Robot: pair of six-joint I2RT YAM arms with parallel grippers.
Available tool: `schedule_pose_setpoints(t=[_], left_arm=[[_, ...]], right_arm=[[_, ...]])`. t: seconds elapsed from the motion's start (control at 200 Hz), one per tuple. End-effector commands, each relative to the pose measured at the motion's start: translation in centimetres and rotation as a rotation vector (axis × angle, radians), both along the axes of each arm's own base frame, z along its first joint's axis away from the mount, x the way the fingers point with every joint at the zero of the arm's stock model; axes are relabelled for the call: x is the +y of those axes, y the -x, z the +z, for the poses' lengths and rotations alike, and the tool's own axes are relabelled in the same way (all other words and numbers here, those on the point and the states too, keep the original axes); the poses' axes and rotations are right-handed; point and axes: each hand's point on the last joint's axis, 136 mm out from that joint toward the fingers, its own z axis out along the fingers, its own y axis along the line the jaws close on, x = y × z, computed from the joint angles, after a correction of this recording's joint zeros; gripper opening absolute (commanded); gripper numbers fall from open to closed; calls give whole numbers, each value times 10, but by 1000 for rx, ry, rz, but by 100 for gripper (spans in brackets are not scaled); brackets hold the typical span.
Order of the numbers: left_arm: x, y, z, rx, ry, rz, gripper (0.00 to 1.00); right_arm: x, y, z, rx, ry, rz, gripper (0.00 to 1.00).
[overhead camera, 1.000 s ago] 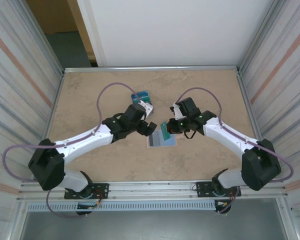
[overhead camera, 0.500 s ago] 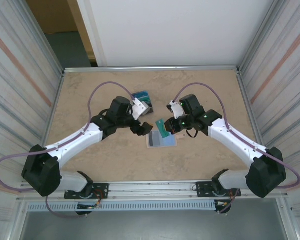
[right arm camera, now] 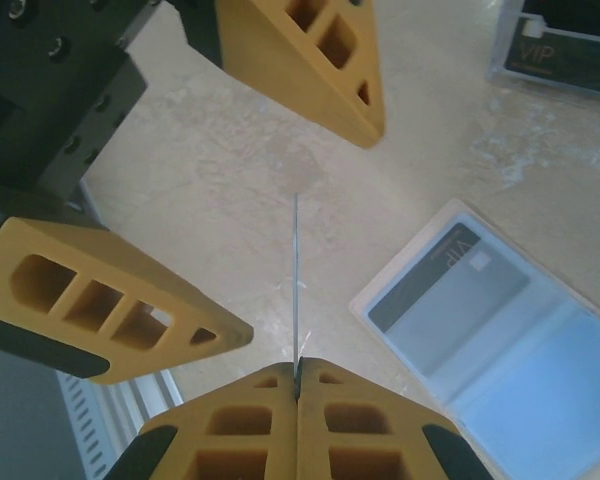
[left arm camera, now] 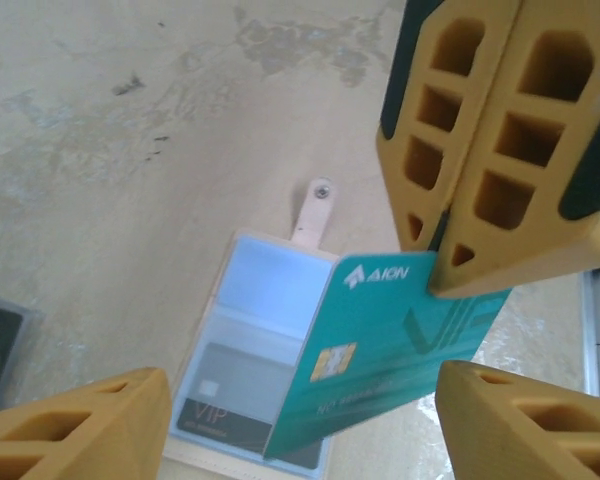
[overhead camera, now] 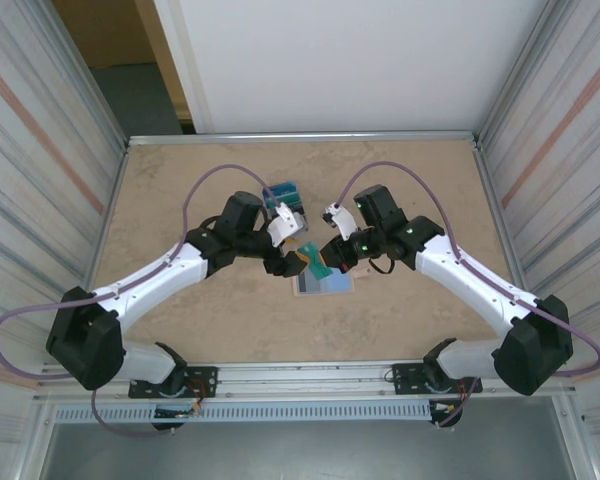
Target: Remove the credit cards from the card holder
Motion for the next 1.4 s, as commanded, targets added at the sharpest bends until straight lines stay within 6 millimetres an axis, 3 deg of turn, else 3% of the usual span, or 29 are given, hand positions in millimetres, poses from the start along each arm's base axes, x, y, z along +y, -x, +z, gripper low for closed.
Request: schedule_pose_setpoints(t=[0.0, 0.336, 0.672, 1.027, 1.393], left_arm=[[-8, 16, 11, 7, 24, -125, 64], [-19, 26, -5, 33, -30, -190, 0], [-9, 14, 1, -30, -31, -68, 0], [13, -3, 44, -44, 188, 255, 0], [15, -2, 77, 90, 474, 351, 0]], right_arm=[[5, 11, 15, -32, -26, 88, 1], [11, 12, 17, -40, -46, 125, 1], [-5, -2, 23, -72, -86, -7, 35], [-28, -18, 54, -138, -328, -239, 60], [-11, -20, 65, -77, -460, -202, 61]])
